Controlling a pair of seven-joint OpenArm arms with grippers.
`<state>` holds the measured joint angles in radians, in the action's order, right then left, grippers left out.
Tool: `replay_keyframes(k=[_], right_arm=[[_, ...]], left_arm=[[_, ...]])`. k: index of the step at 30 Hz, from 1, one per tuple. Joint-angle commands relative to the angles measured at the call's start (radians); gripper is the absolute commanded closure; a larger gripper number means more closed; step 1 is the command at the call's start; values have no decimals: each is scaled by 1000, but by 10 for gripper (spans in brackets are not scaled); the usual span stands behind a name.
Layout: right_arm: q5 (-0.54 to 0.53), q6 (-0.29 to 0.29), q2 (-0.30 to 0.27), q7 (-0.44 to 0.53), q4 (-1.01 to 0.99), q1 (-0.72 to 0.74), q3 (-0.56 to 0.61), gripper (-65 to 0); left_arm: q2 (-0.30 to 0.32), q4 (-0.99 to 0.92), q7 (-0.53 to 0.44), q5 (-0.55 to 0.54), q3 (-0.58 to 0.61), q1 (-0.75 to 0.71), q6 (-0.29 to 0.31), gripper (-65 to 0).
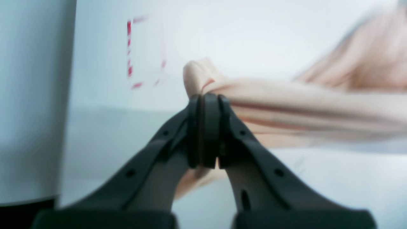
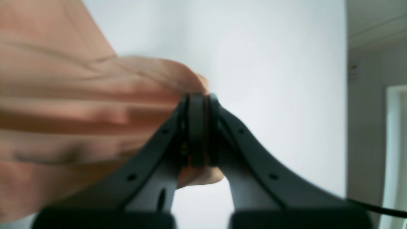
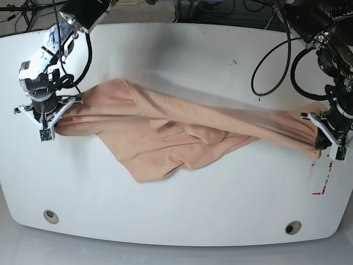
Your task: Fold the T-shirt properly
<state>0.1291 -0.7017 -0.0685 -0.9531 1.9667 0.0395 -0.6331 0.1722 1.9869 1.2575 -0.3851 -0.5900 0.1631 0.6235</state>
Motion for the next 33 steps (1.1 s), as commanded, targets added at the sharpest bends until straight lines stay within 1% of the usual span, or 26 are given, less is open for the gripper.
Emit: replay_keyframes(k=[1, 5, 9, 10, 12, 15, 18, 21, 25, 29, 33], right_arm=[[13, 4, -54, -8, 1, 99, 32, 0], [31, 4, -83, -33, -17, 199, 80, 0], [54, 4, -130, -71, -57, 336, 137, 0], [56, 4, -135, -74, -62, 349, 141, 0], [70, 4, -153, -86, -97, 435, 177, 0], [94, 4, -169, -86, -139, 511, 206, 0], [128, 4, -193, -86, -198, 600, 239, 0], [139, 4, -216, -86, -261, 678, 259, 0], [140, 4, -255, -86, -336, 790, 275, 0], [145, 4, -279, -86, -390, 879, 322, 0], [146, 4, -305, -86, -439, 963, 368, 0]], left_arm=[[0, 16, -23, -16, 2, 83, -40, 0], [2, 9, 11, -13, 41, 184, -80, 0], [-1, 9, 43, -13, 71, 310, -112, 0], [-1, 9, 44, -13, 72, 326, -115, 0], [-1, 7, 49, -13, 77, 407, -133, 0], [-1, 5, 61, -12, 72, 482, -150, 0], [-1, -13, 70, 15, 71, 560, -155, -1], [5, -34, 70, 54, 69, 625, -155, -1], [11, -65, 69, 82, 69, 700, -155, -1], [40, -94, 69, 85, 69, 752, -155, -1], [48, -153, 66, 84, 15, 801, -155, -1]])
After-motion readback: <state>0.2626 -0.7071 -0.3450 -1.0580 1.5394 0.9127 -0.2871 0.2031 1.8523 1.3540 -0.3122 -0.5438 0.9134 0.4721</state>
